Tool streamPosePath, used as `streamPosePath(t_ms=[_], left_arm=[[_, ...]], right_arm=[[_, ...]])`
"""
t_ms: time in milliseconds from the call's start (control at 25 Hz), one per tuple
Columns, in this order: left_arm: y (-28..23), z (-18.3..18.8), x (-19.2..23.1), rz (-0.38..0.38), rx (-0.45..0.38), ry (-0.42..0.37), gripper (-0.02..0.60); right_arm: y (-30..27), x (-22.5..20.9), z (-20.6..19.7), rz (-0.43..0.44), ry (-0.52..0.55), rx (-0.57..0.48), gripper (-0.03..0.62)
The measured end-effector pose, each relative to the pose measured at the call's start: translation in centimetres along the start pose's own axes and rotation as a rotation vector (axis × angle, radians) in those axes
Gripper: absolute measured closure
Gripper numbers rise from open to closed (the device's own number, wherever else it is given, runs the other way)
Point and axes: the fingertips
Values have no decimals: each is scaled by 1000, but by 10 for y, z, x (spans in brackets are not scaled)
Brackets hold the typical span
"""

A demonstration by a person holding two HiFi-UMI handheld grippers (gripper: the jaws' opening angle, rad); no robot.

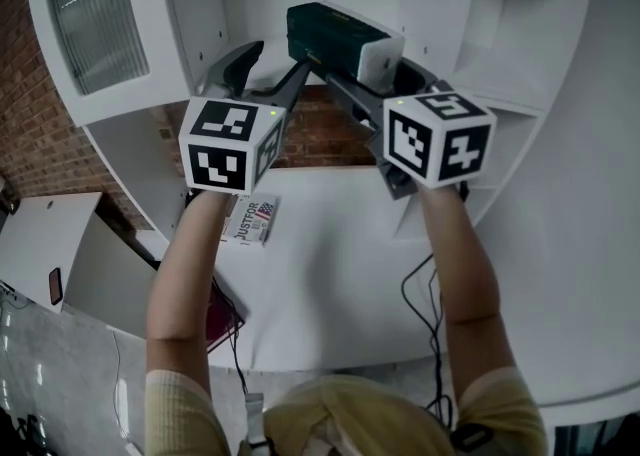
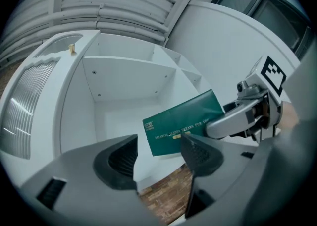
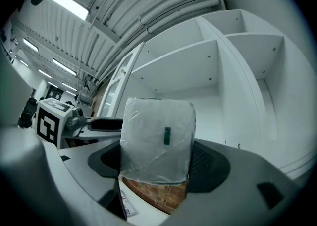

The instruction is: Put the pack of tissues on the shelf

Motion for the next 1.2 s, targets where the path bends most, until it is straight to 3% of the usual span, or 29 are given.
streamPosePath(t_ms=[360,600,1200], left_arm=[[22,2,3,9,-14,-13,311],[30,1,-6,-20,-29,20,311],[55,-12,4,7,-65,46,311]], right_arm=[[-21,-10,-1,-31,5,21,249],[-29,-13,-6,-68,31,54,249],[-46,-21,-10,-144,87,66,247]])
Point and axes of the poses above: the fingertips, and each gripper's own axes: y backward along the fingers, x to its left, z out of its top, and after that the axes turned 6 degrees about -z, right-handed
